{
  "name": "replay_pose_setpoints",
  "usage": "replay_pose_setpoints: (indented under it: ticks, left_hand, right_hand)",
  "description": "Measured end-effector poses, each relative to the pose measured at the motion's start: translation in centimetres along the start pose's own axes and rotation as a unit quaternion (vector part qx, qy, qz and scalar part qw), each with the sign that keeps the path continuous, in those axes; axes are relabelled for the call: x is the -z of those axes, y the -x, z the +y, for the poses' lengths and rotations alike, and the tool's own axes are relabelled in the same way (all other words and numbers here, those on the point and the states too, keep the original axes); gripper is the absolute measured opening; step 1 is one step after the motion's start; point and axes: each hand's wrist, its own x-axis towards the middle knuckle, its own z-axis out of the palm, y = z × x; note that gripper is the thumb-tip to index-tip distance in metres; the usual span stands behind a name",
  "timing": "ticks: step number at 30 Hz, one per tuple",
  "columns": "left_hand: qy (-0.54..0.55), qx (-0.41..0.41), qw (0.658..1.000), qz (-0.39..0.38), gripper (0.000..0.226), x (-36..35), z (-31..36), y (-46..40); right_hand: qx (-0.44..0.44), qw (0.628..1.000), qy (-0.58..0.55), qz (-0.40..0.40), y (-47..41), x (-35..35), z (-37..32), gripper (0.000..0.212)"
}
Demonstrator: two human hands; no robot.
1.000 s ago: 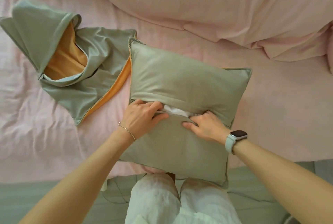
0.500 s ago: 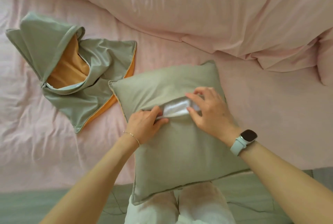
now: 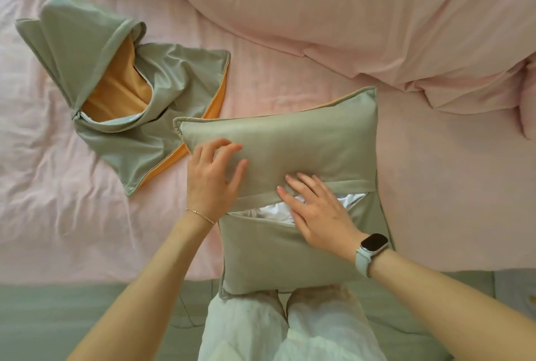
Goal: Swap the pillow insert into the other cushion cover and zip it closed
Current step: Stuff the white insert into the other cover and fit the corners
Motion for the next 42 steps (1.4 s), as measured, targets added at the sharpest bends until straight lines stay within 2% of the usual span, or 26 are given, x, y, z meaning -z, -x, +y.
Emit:
replay_pose_setpoints:
  ticks: [2, 3, 6, 8, 11, 12, 13, 15, 17, 20, 23, 26, 29, 31, 33, 35, 37, 39, 41, 42]
  left_hand:
    - [-0.019, 0.013, 0.999, -0.022, 0.035, -0.2, 0.7, -2.9]
    - [-0.028, 0.037, 0.997, -0.062, 0.039, -0.5, 1.2, -4.3]
    - [-0.071, 0.137, 0.959, -0.239, 0.049, -2.2, 1.8, -7.3]
    - [-0.112, 0.141, 0.931, -0.317, 0.061, -2.6, 1.5, -8.3]
    - [-0.082, 0.117, 0.909, -0.391, 0.086, -1.2, 1.0, -9.4]
    - [-0.083, 0.114, 0.894, -0.426, 0.092, -0.6, 1.1, -9.6]
    - [-0.106, 0.102, 0.879, -0.454, 0.092, -0.1, 1.4, -9.7]
    - [-0.181, 0.067, 0.856, -0.480, 0.087, 0.3, 2.1, -9.4]
    - [-0.208, 0.055, 0.847, -0.485, 0.088, 0.2, 2.5, -8.8]
    - [-0.168, 0.063, 0.868, -0.464, 0.098, -1.1, 2.9, -6.3]
    - [-0.152, 0.070, 0.882, -0.440, 0.105, -3.0, 2.8, -2.4]
    - [-0.159, 0.125, 0.911, -0.360, 0.106, -5.3, 0.7, 0.4]
    - [-0.177, 0.127, 0.949, -0.230, 0.082, -8.8, -0.9, 2.0]
    - [-0.218, 0.117, 0.956, -0.157, 0.054, -11.5, -1.9, 2.0]
    - [-0.256, 0.133, 0.949, -0.125, 0.032, -13.8, -3.3, 0.5]
    - [-0.268, 0.173, 0.940, -0.117, 0.027, -15.6, -5.0, -1.5]
    - [-0.253, 0.197, 0.940, -0.119, 0.026, -16.6, -6.1, -3.3]
    - [-0.235, 0.204, 0.942, -0.127, 0.039, -16.9, -6.7, -4.6]
    - [-0.215, 0.233, 0.936, -0.155, 0.052, -16.2, -6.6, -5.7]
    - [-0.196, 0.260, 0.926, -0.190, 0.056, -15.6, -6.4, -6.3]
  right_hand:
    - [0.001, 1.000, -0.025, 0.001, 0.6, 0.2, -0.4, 0.043]
    - [-0.002, 0.999, -0.043, 0.004, 0.6, 0.5, -0.5, 0.042]
    - [-0.022, 0.991, -0.124, 0.047, -1.1, 2.2, 0.1, 0.035]
    - [-0.058, 0.978, -0.172, 0.100, -3.5, 4.0, 0.9, 0.033]
    - [-0.117, 0.969, -0.114, 0.186, -8.1, 6.3, 2.8, 0.033]
    - [-0.130, 0.975, -0.092, 0.158, -9.6, 6.9, 3.4, 0.038]
    - [-0.134, 0.984, -0.079, 0.086, -10.8, 7.2, 3.9, 0.047]
    - [-0.121, 0.985, -0.064, -0.105, -12.2, 7.2, 4.6, 0.066]
    - [-0.107, 0.973, -0.054, -0.199, -11.7, 7.0, 4.9, 0.073]
    - [-0.108, 0.971, -0.056, -0.206, -8.1, 5.6, 4.9, 0.094]
    - [-0.077, 0.992, 0.001, -0.105, -4.8, 2.0, 4.4, 0.103]
    - [-0.048, 0.999, -0.012, -0.023, -4.8, -2.7, 4.4, 0.083]
    - [-0.049, 0.998, -0.027, 0.037, -6.4, -6.6, 5.2, 0.062]
    - [-0.070, 0.995, -0.019, 0.072, -8.2, -9.0, 5.7, 0.050]
    - [-0.095, 0.991, 0.008, 0.097, -11.2, -11.0, 6.5, 0.039]
    - [-0.094, 0.990, 0.041, 0.095, -15.0, -11.8, 7.9, 0.043]
    - [-0.079, 0.992, 0.035, 0.088, -18.2, -12.1, 9.2, 0.057]
    - [-0.064, 0.994, 0.018, 0.088, -20.3, -11.8, 10.0, 0.062]
    - [-0.058, 0.998, 0.026, 0.029, -21.2, -10.4, 9.8, 0.058]
    - [-0.061, 0.998, 0.018, -0.028, -21.4, -9.4, 9.7, 0.057]
